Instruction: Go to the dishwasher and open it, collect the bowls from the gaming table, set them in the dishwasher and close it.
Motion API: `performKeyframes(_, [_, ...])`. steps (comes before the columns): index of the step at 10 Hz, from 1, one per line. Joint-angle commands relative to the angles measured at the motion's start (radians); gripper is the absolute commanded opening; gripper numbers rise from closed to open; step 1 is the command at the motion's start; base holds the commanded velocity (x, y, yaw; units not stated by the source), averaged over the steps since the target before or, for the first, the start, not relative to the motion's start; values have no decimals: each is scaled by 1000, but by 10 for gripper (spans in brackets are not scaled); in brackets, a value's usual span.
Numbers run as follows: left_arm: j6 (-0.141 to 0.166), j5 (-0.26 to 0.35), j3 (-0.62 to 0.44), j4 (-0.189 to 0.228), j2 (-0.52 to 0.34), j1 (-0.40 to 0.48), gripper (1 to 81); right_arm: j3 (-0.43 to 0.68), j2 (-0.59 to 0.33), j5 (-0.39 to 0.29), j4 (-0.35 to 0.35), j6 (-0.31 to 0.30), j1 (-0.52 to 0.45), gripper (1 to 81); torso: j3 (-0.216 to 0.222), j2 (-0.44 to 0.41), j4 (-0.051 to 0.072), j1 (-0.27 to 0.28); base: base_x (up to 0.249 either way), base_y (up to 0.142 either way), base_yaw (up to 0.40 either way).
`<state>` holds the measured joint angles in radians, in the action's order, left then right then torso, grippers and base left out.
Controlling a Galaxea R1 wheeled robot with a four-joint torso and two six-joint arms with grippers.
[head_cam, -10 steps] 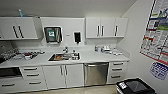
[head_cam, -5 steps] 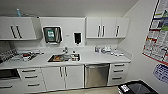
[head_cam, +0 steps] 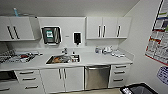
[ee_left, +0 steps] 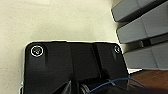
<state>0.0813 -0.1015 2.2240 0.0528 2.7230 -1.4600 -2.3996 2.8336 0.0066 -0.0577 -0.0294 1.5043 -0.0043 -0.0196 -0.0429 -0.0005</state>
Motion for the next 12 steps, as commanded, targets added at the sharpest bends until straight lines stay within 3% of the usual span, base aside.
performKeyframes(1, [-2, 43, -17, 7, -18, 57, 811, 10, -11, -54, -2, 0, -55, 811, 0, 0, 0, 1, 121, 0, 0])
performKeyframes(12, [-2, 45, -15, 9, -18, 59, 811, 10, -11, -54, -2, 0, -57, 811, 0, 0, 0, 1, 121, 0, 0])
